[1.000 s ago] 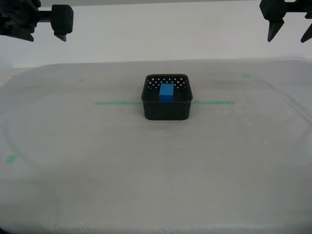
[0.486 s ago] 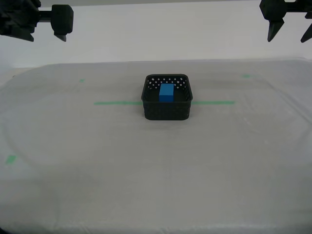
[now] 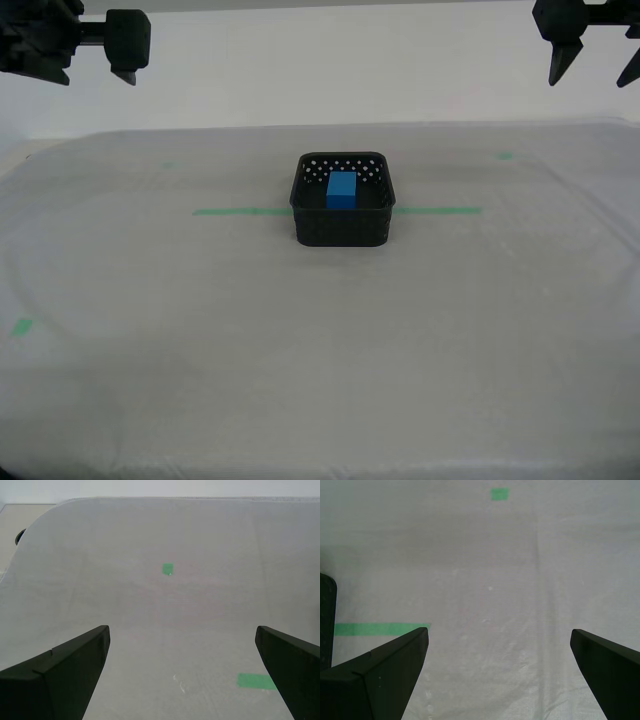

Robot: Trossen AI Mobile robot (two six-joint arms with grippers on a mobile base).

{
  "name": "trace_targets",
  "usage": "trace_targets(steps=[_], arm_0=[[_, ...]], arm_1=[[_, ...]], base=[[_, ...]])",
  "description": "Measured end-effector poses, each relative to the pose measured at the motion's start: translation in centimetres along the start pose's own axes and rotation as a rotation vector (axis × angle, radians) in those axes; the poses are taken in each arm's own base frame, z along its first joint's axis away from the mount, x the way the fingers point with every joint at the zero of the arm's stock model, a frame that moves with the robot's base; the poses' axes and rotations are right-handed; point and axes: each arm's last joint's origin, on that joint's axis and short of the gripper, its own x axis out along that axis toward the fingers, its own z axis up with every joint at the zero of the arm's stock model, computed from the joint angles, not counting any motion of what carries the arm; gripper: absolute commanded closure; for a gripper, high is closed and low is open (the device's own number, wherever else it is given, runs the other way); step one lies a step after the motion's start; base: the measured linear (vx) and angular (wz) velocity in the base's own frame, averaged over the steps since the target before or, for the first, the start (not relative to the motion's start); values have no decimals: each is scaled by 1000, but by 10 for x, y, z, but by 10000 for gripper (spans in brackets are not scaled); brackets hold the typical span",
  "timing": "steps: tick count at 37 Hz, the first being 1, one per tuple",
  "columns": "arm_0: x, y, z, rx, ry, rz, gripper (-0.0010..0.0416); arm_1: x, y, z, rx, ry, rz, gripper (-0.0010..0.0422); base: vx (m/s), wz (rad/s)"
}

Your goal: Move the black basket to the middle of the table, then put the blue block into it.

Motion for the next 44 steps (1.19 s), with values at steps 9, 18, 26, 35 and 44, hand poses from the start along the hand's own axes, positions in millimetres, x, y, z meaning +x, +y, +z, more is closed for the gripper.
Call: trace_targets(steps=[9,18,26,35,44], arm_0=[[0,0,0,-1,0,0,7],[0,1,0,-1,0,1,7],[0,0,0,-1,0,1,7],[0,0,0,0,0,0,7],[0,0,0,-1,0,1,7]], arm_1=[[0,0,0,0,0,0,12],[0,0,0,0,0,0,12],[0,0,0,0,0,0,12],[0,0,0,0,0,0,12],[0,0,0,0,0,0,12]], base=[[0,0],[0,0],[0,0],[0,0],[0,0]])
